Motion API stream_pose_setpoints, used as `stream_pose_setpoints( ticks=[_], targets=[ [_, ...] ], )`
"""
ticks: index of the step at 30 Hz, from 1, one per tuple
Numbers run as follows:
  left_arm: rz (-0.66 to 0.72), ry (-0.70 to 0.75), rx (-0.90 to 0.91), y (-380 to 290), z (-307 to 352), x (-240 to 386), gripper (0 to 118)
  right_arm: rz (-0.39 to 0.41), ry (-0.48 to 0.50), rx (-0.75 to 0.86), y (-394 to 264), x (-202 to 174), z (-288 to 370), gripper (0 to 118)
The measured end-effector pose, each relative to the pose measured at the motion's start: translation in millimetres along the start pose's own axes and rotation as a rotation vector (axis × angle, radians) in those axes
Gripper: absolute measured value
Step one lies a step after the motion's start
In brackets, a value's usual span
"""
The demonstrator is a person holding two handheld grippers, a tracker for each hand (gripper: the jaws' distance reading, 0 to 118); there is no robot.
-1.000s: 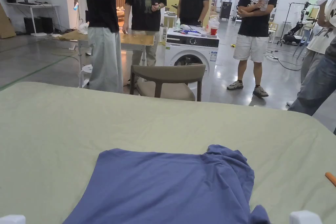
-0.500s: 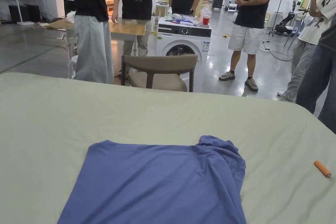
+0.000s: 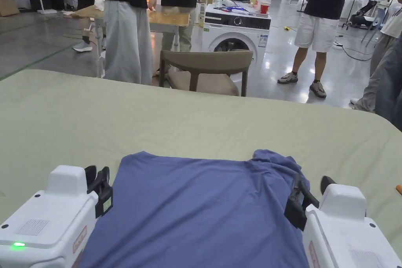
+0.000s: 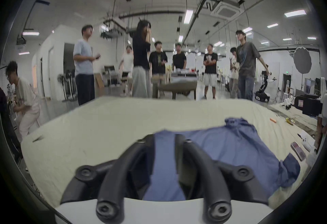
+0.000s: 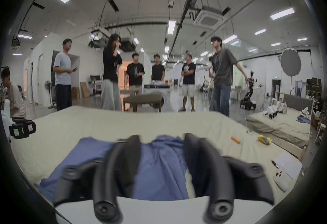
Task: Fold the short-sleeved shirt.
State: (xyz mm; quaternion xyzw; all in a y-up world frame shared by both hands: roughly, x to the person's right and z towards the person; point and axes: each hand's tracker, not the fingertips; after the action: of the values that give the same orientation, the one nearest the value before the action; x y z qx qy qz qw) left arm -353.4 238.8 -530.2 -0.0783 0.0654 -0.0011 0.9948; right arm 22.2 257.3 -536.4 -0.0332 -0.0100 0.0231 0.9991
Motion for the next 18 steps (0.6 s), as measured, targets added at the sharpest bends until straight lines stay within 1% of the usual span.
stream_pose_setpoints(
  ticks=[1, 2, 3, 6, 10, 11, 14, 18],
  targets=[
    [-0.008, 0.012, 0.032, 3.1, 1.7, 5.0, 11, -0.001, 0.0, 0.021, 0.1, -4.5, -1.3, 17],
    [-0.017, 0.022, 0.056, 5.4, 3.0, 8.6, 0, -0.004, 0.01, 0.028, 0.2, -7.6, -2.8, 1],
    [-0.024, 0.026, 0.082, 7.7, 4.9, 11.7, 0, -0.011, -0.002, 0.04, 0.4, -10.6, -3.2, 1],
    [-0.037, 0.001, 0.08, 10.3, 5.9, 16.8, 0, -0.047, 0.02, 0.042, -0.2, -17.5, -8.9, 1],
    [-0.05, 0.0, 0.047, 5.5, -5.5, 14.7, 0, -0.023, 0.03, 0.035, -5.3, -21.8, -18.2, 0],
    [-0.044, -0.003, 0.027, 3.7, -10.0, 12.5, 0, -0.028, 0.037, 0.03, -6.7, -21.4, -20.1, 0],
    [-0.018, -0.022, -0.106, -7.9, -43.2, -0.3, 0, -0.018, 0.055, -0.033, -16.0, -19.6, -34.1, 0],
    [0.047, -0.053, -0.289, -21.3, -116.0, -26.0, 0, -0.013, 0.073, -0.11, -30.2, -13.3, -51.9, 0]
  ],
)
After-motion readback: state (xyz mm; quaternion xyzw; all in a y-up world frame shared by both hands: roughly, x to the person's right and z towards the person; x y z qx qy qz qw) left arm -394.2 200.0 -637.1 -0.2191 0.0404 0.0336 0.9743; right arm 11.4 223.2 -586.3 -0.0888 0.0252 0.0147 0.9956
